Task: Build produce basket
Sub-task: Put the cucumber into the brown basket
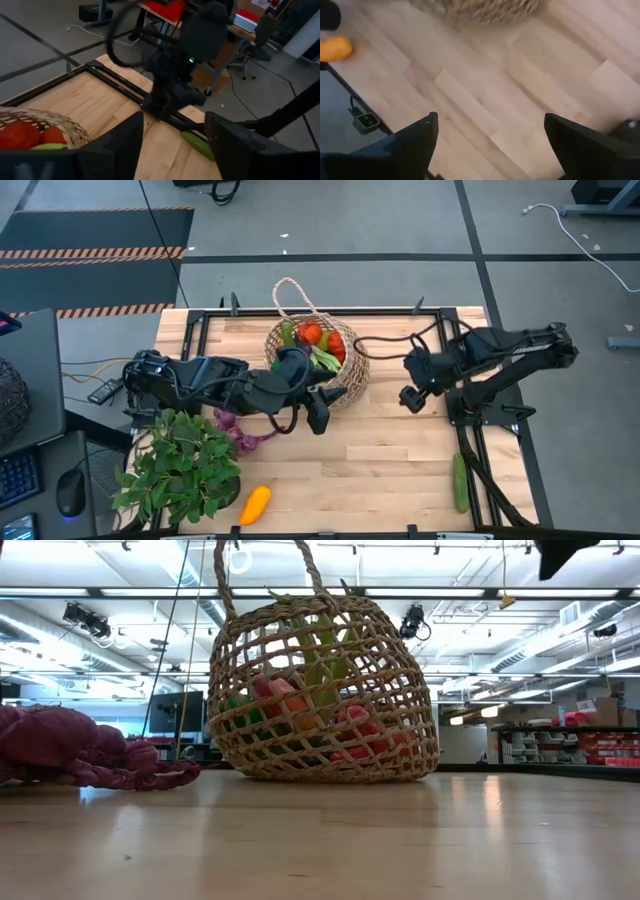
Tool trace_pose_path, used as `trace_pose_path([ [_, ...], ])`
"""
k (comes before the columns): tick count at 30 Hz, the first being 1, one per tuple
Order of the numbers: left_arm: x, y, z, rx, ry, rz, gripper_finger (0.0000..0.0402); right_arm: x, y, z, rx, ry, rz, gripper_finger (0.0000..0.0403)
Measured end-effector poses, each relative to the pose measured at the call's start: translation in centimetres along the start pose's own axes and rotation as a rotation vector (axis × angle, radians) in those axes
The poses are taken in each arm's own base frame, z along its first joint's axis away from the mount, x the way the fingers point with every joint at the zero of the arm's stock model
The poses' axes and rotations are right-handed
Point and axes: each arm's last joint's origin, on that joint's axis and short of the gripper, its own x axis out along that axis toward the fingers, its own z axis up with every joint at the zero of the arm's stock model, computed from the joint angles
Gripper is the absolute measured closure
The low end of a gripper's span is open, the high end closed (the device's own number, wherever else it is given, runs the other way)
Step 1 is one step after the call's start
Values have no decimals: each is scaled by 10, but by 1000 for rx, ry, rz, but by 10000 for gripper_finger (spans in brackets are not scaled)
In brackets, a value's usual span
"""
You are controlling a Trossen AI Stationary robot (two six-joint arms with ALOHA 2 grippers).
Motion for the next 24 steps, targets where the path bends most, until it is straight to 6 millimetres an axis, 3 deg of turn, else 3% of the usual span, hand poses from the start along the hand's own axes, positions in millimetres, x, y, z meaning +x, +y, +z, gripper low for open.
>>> trace_pose_path([
  [13,0,0,1,47,-25,22,26,4,13,-25,107,56,-18,37],
  [17,1,1,3,63,-36,18,4,6,14,-40,207,97,-58,37],
  [24,1,-3,7,113,-47,-48,4,25,15,-69,307,194,-119,37],
])
